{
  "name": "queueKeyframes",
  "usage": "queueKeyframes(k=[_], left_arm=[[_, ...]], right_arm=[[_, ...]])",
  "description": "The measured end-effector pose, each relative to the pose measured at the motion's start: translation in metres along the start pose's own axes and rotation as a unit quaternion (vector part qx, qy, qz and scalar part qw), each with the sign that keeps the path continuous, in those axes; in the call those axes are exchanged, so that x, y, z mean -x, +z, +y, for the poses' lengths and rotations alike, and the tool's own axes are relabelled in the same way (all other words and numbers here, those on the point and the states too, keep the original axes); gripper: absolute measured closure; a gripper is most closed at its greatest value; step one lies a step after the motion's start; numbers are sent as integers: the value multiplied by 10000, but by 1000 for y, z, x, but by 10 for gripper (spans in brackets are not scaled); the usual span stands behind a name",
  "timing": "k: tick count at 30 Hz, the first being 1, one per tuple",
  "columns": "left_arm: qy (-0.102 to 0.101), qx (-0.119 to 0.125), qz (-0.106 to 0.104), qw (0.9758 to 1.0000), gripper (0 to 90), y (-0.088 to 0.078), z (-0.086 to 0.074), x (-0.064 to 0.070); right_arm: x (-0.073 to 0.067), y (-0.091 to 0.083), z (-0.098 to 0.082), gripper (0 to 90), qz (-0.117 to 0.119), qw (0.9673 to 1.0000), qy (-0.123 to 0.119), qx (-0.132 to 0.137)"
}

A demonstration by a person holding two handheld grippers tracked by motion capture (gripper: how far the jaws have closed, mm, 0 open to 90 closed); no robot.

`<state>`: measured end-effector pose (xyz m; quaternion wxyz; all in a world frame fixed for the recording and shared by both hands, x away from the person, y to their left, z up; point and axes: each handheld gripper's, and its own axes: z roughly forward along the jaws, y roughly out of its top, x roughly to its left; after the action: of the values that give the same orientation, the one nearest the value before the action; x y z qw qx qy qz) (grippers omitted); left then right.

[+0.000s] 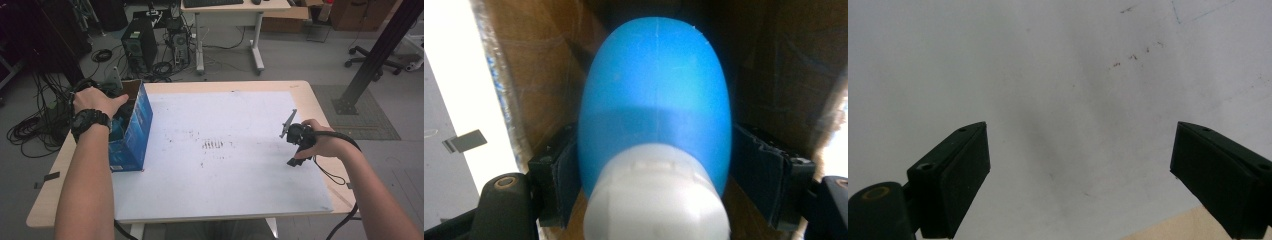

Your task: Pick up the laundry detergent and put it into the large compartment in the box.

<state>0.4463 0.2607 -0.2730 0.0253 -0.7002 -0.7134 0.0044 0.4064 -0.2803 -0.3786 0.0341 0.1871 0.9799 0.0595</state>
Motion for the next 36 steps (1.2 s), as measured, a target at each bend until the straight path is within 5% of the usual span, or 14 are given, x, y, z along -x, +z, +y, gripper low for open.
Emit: queueKeyframes(k=[36], left_arm=[[69, 282, 124, 9995, 222, -62, -7, 1]], right_arm=[[0, -1, 3, 92, -12, 10000, -29, 23]])
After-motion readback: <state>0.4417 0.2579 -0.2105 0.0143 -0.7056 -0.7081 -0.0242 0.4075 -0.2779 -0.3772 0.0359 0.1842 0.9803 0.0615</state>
